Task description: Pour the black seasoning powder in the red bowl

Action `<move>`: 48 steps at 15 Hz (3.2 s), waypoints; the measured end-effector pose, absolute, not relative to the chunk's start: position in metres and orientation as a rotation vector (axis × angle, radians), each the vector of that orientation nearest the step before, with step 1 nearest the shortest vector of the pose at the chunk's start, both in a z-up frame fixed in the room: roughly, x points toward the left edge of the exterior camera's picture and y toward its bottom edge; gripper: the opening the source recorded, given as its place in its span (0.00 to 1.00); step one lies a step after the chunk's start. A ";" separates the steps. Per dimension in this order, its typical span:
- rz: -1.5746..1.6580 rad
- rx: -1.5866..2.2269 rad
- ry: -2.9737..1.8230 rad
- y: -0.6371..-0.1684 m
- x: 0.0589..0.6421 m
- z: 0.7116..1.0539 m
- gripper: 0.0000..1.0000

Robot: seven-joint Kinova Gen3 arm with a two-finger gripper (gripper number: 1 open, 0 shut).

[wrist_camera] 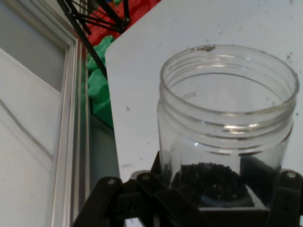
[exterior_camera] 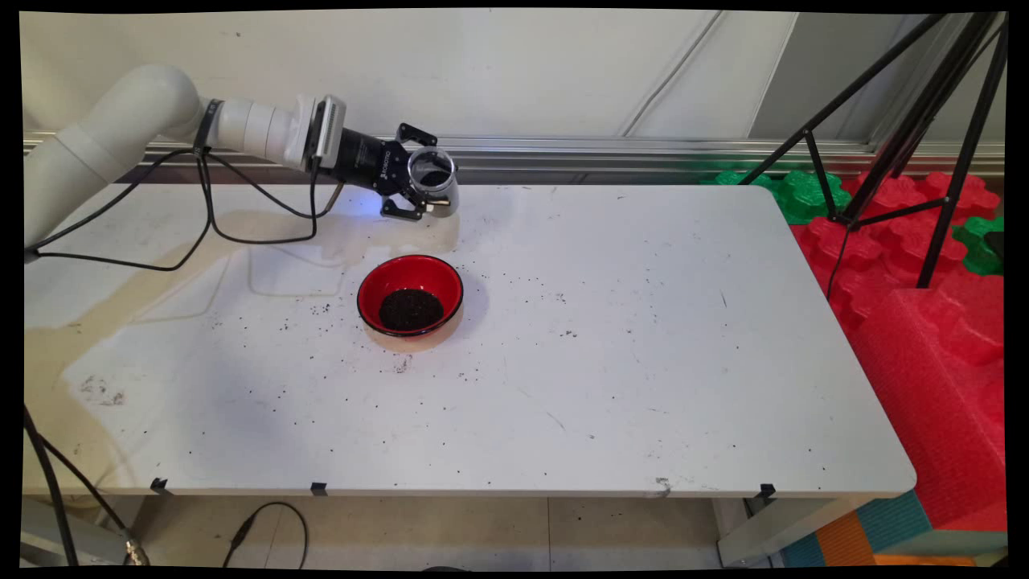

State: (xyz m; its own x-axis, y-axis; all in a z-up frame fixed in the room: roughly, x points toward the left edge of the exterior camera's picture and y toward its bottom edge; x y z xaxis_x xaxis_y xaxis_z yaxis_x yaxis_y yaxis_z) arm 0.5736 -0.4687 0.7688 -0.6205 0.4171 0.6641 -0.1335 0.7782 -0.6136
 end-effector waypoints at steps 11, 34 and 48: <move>1.012 -0.479 -2.170 -0.440 0.562 0.760 0.00; 1.345 -1.058 -2.120 -0.403 0.554 0.755 0.00; 1.480 -1.359 -2.016 -0.389 0.557 0.761 0.00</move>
